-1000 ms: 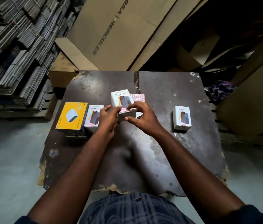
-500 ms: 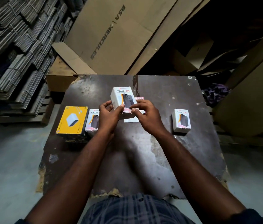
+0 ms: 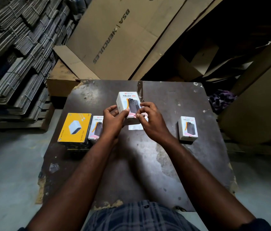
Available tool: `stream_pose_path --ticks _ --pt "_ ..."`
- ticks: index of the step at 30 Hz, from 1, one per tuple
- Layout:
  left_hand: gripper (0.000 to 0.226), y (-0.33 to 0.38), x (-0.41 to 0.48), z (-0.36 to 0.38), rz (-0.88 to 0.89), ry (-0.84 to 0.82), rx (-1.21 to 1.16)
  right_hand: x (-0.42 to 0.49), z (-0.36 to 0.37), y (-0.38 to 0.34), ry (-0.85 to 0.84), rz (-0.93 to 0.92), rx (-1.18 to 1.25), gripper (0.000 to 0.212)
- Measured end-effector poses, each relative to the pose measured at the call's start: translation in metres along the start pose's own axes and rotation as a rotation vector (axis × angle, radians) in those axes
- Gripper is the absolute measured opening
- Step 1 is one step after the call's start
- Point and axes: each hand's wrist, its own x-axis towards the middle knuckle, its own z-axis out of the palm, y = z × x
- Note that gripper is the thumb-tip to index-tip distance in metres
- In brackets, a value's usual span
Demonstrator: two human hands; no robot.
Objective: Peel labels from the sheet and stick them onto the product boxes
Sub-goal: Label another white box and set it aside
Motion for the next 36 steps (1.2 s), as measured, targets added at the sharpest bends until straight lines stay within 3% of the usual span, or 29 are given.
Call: stream_pose_path --ticks 7,19,24,36 --pt "0.053 0.007 0.005 -0.001 -0.096 -0.007 -0.054 0.009 0.001 0.006 -0.010 0.016 0.109 0.017" --pt "0.053 0.010 0.007 0.002 -0.085 0.006 -0.069 0.012 -0.007 0.003 -0.031 0.127 0.327 0.006" --pt "0.053 0.015 0.003 0.003 -0.067 -0.005 -0.058 0.008 -0.009 0.001 -0.013 0.045 0.170 0.031" --pt "0.053 0.015 -0.005 0.003 -0.053 -0.022 -0.044 0.002 -0.011 0.001 0.074 -0.004 0.125 0.013"
